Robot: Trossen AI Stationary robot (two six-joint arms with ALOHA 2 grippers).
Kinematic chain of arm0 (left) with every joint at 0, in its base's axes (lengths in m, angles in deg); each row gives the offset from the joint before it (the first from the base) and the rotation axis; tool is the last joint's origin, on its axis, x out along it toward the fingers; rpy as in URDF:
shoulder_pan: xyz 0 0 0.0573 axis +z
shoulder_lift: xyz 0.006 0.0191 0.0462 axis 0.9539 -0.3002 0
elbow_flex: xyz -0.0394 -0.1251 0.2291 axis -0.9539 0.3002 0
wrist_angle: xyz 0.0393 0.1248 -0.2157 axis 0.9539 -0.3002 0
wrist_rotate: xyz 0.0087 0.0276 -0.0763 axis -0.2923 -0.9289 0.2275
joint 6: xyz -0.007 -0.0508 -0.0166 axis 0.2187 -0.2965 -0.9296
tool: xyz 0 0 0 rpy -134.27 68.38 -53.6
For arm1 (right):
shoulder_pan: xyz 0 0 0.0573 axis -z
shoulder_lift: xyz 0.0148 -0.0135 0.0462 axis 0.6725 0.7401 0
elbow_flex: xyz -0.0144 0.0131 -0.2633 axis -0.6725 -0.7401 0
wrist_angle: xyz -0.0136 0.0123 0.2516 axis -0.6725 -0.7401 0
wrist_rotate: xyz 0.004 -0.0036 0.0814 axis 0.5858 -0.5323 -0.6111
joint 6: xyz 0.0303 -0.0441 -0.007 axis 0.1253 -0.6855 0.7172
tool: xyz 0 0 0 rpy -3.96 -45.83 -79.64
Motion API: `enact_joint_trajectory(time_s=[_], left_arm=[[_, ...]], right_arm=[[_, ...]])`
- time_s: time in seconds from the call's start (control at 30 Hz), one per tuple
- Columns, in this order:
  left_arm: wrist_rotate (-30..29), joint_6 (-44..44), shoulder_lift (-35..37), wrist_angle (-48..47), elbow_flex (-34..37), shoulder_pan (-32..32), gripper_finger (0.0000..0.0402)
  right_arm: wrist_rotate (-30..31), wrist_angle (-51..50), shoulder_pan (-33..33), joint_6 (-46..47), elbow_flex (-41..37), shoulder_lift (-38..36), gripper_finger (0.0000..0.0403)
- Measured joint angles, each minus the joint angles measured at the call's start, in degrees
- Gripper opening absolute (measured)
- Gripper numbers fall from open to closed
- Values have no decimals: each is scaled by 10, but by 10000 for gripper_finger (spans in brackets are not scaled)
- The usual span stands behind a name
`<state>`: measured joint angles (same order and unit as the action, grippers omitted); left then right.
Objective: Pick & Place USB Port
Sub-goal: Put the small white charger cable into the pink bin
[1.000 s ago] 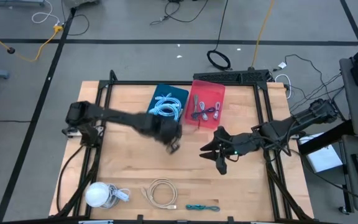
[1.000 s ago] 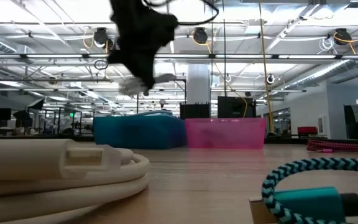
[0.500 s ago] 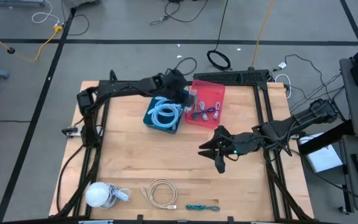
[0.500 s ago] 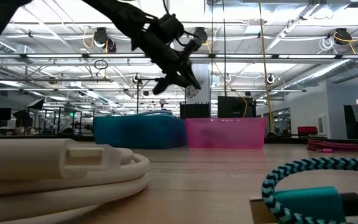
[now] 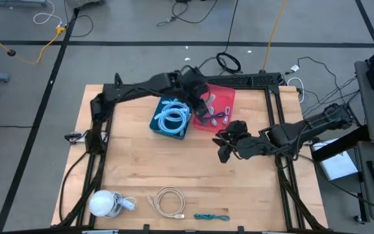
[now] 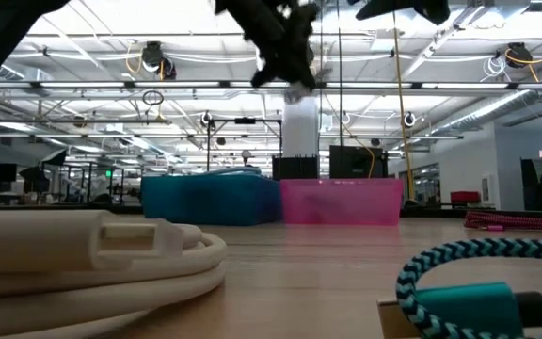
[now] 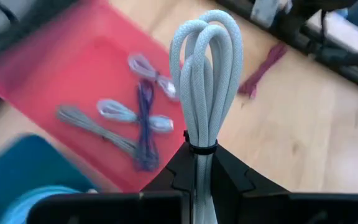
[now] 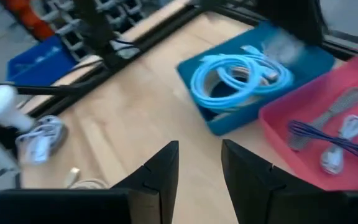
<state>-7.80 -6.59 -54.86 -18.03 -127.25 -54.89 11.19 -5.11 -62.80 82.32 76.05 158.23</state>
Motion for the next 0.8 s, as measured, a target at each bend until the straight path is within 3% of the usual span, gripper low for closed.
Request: enact_joint_trajectory(time_s=[0.13,0.23,0.5,0.8], left_arm=[[33,-10,42,-8,-8,-4,24],[25,-13,74,-11,-7,-21,24],[-18,-13,148,-67,-8,-60,24],[-36,-7,183,-81,-8,-88,24]], right_arm=[[54,24,21,-12,0,0,116],[82,73,48,-42,0,0,116],[-15,279,133,-100,0,8,162],[-65,389,162,-106,0,46,242]])
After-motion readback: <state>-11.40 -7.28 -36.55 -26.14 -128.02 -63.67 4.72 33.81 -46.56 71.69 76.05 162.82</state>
